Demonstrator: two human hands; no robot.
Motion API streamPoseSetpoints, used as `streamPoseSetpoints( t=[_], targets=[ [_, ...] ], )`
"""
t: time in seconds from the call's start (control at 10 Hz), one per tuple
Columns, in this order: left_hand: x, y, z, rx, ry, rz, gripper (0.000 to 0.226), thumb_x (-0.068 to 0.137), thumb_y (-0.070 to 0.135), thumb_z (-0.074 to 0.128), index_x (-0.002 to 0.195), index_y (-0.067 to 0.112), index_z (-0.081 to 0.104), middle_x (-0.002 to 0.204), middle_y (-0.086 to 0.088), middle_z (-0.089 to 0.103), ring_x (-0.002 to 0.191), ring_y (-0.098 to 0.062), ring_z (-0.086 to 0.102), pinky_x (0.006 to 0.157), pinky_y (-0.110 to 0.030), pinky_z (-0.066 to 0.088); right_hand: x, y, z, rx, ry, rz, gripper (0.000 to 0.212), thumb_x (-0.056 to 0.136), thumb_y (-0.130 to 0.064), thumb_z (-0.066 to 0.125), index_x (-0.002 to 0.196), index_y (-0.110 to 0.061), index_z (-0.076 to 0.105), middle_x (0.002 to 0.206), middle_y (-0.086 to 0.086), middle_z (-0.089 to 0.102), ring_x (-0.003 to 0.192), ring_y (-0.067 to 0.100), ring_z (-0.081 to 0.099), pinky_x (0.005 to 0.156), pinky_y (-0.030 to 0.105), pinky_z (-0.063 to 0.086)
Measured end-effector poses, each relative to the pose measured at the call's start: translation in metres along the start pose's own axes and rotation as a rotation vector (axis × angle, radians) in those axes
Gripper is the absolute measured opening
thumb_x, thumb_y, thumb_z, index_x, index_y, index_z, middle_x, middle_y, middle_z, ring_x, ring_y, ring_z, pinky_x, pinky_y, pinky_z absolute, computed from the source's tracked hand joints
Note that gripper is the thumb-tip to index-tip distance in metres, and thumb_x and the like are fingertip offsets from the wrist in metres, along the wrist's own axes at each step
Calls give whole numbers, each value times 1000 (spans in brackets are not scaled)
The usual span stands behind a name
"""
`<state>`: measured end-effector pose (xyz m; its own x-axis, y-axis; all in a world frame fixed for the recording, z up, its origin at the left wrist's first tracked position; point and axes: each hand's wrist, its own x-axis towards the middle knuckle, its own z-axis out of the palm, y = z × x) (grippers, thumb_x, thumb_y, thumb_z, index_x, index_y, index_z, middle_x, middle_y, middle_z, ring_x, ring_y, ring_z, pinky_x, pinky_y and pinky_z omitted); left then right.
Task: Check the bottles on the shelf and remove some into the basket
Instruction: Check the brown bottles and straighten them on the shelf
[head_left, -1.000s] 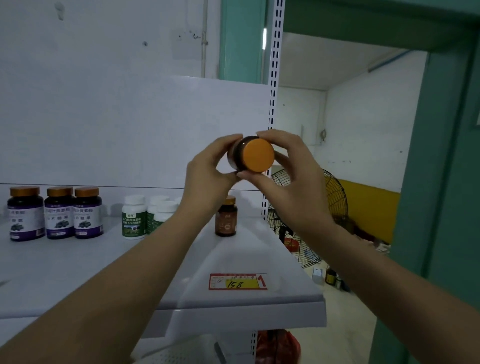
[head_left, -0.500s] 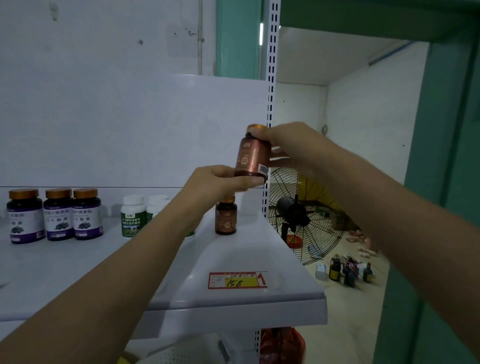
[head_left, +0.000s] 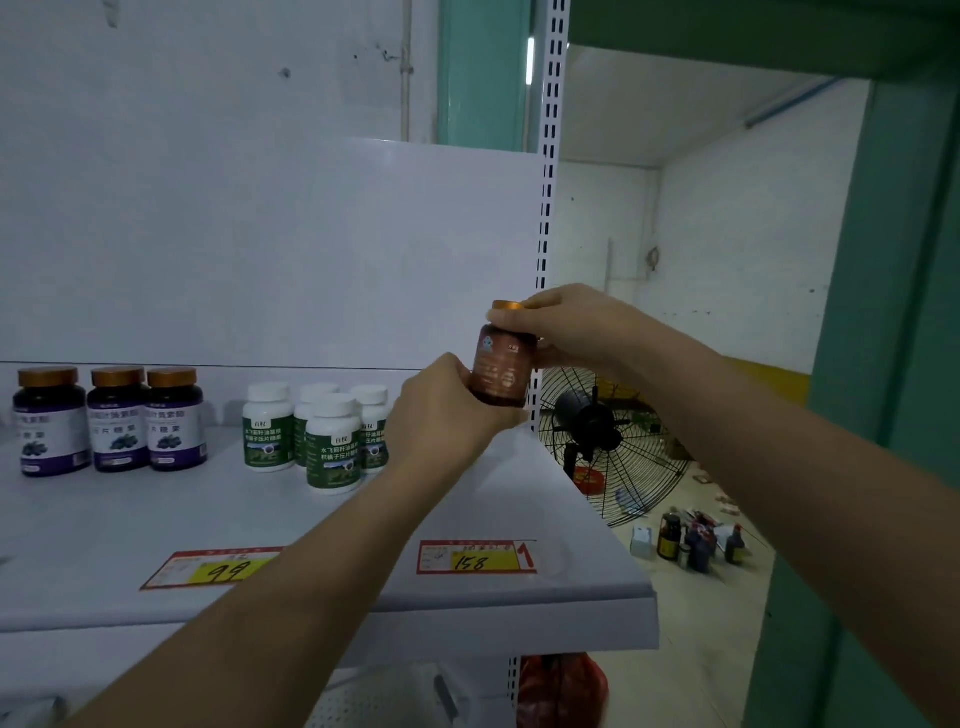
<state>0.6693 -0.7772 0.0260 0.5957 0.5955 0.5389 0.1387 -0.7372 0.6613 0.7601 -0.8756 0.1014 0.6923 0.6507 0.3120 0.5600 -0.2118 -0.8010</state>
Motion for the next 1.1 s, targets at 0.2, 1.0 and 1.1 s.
streamPoseSetpoints(
  t=[0.2, 1.0, 1.1],
  targets=[
    [2, -35, -2, 149, -192, 133, 25, 89, 31, 59, 105, 11, 64, 105, -4, 68, 96, -19, 60, 85, -34, 49, 14, 23, 6, -172, 126, -56, 31, 88, -33, 65, 106, -9, 63, 105, 8, 65, 95, 19, 63, 84, 34, 56],
    [0, -82, 14, 681, -667, 121, 58, 102, 40, 15, 150, 9, 11, 158, -7, 8, 145, -21, 10, 116, -37, 11, 34, 91, 59, -489, 29, 51, 60, 101, -38, 38, 152, -16, 15, 150, 15, 35, 134, 33, 39, 103, 39, 38],
    [0, -82, 13, 651, -635, 109, 58, 102, 41, 15, 150, 10, 10, 158, -6, 8, 145, -20, 10, 116, -36, 11, 32, 89, 58, -453, 40, 82, 64, 101, -42, 35, 153, -17, 7, 151, 16, 33, 134, 33, 38, 103, 38, 38]
  ],
)
